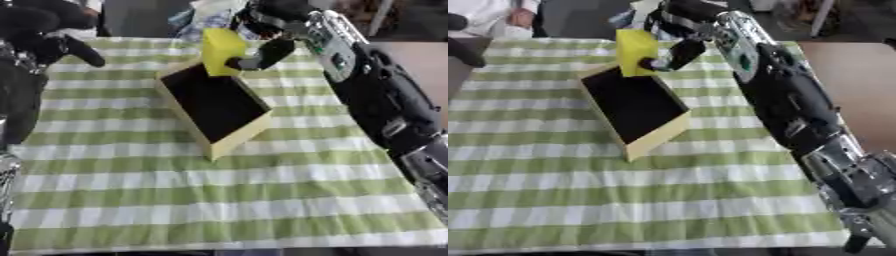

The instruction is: Pick up objects on the table and place them in the box.

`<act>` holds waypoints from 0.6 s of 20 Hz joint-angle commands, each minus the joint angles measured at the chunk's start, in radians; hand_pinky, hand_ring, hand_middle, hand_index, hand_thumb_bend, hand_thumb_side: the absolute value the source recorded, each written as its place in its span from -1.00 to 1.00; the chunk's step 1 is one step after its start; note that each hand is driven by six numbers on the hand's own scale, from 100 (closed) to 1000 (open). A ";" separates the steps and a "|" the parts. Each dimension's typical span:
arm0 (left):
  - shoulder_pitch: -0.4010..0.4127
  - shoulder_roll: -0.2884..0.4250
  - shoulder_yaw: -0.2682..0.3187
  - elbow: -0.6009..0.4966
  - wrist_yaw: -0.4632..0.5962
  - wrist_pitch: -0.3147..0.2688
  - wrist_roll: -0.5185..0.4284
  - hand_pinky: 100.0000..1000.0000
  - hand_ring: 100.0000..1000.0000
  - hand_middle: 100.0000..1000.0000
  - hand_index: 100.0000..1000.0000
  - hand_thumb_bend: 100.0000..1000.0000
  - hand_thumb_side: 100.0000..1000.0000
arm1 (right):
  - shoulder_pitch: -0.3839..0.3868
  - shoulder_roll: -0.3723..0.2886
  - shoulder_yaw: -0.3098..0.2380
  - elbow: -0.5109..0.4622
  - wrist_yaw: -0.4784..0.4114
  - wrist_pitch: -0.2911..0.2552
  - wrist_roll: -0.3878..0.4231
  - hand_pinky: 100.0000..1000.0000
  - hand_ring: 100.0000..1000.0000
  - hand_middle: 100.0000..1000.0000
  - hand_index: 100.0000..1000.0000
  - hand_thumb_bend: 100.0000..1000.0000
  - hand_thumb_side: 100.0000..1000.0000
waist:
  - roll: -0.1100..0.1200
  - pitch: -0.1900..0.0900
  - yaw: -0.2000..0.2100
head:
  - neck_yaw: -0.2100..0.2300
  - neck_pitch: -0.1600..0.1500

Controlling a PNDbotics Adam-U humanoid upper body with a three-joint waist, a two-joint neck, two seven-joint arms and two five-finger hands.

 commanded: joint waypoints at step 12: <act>-0.022 -0.003 0.010 -0.014 0.006 0.003 0.018 0.14 0.56 0.44 0.53 -1.00 0.08 | -0.030 0.045 -0.048 0.169 0.121 -0.018 0.005 -1.00 -0.70 -0.81 -0.15 -0.44 0.07 | -0.003 -0.001 0.015 | 0.004 0.006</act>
